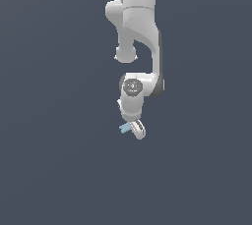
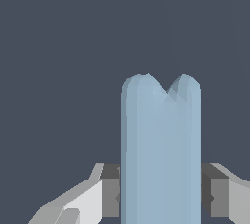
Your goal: Pick up the object and move it to a goal position.
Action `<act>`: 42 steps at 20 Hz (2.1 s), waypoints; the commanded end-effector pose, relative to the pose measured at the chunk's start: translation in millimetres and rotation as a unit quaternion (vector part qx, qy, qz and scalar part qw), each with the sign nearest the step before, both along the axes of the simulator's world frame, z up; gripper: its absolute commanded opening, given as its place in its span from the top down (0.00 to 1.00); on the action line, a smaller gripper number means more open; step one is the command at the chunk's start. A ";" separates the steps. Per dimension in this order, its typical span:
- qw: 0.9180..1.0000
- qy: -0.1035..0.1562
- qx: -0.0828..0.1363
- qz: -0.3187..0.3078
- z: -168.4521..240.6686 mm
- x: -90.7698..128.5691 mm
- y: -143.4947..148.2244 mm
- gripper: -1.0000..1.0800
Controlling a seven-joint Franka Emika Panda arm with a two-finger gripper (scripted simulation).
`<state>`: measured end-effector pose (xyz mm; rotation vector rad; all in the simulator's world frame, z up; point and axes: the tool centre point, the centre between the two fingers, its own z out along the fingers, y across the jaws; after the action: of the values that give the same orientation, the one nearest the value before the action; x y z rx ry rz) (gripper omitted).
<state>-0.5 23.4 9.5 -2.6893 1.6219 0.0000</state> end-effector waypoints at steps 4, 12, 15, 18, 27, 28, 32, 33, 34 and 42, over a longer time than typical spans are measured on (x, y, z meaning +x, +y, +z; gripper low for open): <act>1.000 0.000 0.000 0.000 3.0 0.6 -1.3 1.00; 1.000 0.000 0.000 0.000 39.9 7.8 -21.1 1.00; 1.000 0.000 0.000 0.000 63.6 12.5 -33.5 1.00; 1.000 0.000 0.000 0.000 91.5 18.2 -48.5 1.00; 1.000 0.000 -0.001 -0.001 185.2 38.1 -98.1 1.00; 1.000 0.000 -0.001 -0.001 195.6 40.4 -103.6 1.00; 1.000 0.000 -0.001 -0.001 235.5 49.6 -124.4 1.00; 1.000 0.000 -0.001 -0.001 245.1 51.9 -129.5 1.00; 1.000 0.000 -0.001 -0.001 254.4 54.1 -134.3 1.00; 1.000 0.000 -0.001 0.000 313.8 69.4 -165.1 1.00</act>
<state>66.6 -136.5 313.3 -2.6902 1.6235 -0.0023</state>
